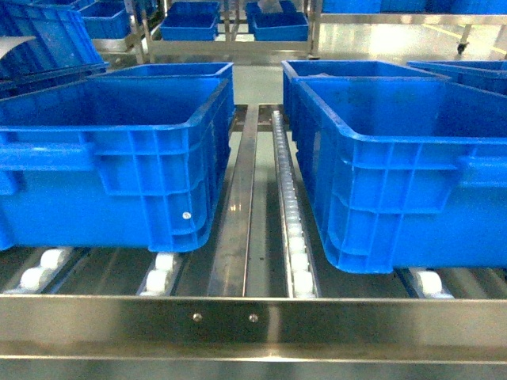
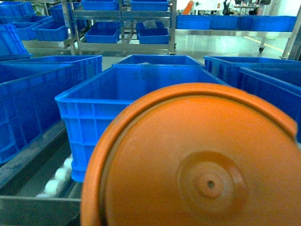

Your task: Sort blue parts and orange caps into right shelf containers

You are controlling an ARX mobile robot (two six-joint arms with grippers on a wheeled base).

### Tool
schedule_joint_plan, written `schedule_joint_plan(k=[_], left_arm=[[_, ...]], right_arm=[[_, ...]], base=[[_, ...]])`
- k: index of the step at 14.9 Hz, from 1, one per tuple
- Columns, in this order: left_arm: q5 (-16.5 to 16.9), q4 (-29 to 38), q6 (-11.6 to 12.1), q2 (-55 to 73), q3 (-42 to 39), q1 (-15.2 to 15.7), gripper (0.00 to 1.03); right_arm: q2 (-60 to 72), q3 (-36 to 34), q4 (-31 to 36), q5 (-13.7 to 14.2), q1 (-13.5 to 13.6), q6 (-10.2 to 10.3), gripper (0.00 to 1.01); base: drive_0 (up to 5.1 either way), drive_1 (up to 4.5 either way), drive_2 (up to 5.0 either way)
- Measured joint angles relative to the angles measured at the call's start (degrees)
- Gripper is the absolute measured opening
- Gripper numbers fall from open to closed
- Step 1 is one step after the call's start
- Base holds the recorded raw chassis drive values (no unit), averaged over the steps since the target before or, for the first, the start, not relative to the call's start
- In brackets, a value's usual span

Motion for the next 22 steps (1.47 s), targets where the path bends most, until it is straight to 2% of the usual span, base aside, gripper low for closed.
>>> schedule_joint_plan(k=[5, 22], left_arm=[[-0.1, -0.1, 0.0, 0.0, 0.0, 0.0, 0.42], [0.0, -0.1, 0.0, 0.0, 0.0, 0.0, 0.42]], right_arm=[[0.0, 0.0, 0.2, 0.0, 0.0, 0.0, 0.45], [0.0, 0.0, 0.0, 0.0, 0.0, 0.0, 0.45]], base=[[-0.1, 4.2, -4.4], [0.0, 0.0, 0.0]])
